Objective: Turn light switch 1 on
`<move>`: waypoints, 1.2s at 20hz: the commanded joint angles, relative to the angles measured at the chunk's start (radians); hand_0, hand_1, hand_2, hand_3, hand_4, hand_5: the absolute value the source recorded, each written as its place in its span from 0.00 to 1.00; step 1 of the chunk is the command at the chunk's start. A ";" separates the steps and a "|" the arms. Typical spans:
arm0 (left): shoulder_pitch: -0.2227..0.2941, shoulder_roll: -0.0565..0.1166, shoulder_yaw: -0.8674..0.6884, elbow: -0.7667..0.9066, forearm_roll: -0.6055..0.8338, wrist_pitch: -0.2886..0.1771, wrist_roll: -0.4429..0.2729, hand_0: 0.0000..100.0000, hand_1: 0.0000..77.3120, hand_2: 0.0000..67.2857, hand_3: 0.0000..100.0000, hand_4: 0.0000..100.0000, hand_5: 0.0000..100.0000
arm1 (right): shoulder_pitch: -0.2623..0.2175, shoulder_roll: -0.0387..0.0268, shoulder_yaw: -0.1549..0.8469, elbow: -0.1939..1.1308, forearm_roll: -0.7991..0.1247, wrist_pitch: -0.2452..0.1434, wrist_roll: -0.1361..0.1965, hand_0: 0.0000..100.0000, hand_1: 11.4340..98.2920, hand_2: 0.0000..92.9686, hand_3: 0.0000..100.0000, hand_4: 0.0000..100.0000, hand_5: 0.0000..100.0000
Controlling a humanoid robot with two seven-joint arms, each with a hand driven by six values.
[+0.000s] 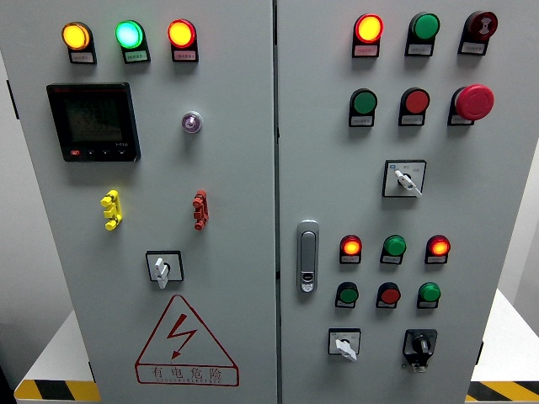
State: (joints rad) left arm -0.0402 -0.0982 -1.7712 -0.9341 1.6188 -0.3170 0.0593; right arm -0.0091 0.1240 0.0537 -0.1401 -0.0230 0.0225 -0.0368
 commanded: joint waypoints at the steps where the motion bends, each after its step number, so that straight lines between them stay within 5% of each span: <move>1: 0.034 0.003 0.030 -0.156 -0.007 -0.016 0.028 0.00 0.34 0.33 0.33 0.50 0.35 | 0.000 0.0003 0.000 0.001 0.000 0.001 0.000 0.00 0.10 0.00 0.20 0.19 0.10; 5: 0.046 0.002 0.049 -0.352 -0.010 -0.016 0.068 0.00 0.39 0.39 0.44 0.63 0.41 | 0.000 -0.0013 0.000 -0.001 0.000 0.001 0.000 0.00 0.10 0.00 0.20 0.19 0.10; 15: 0.034 0.006 0.049 -0.634 -0.189 -0.016 0.187 0.00 0.55 0.44 0.54 0.74 0.50 | 0.000 0.0003 0.000 0.001 0.000 0.001 0.000 0.00 0.09 0.00 0.20 0.19 0.10; 24: -0.099 -0.002 0.061 -0.660 -0.189 0.009 0.252 0.00 0.61 0.48 0.57 0.76 0.50 | 0.000 0.0003 0.000 -0.001 0.000 0.001 0.000 0.00 0.09 0.00 0.20 0.19 0.10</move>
State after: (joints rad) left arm -0.1096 -0.0979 -1.7125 -1.5940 1.4285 -0.3140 0.3017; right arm -0.0093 0.1235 0.0537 -0.1406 -0.0230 0.0229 -0.0368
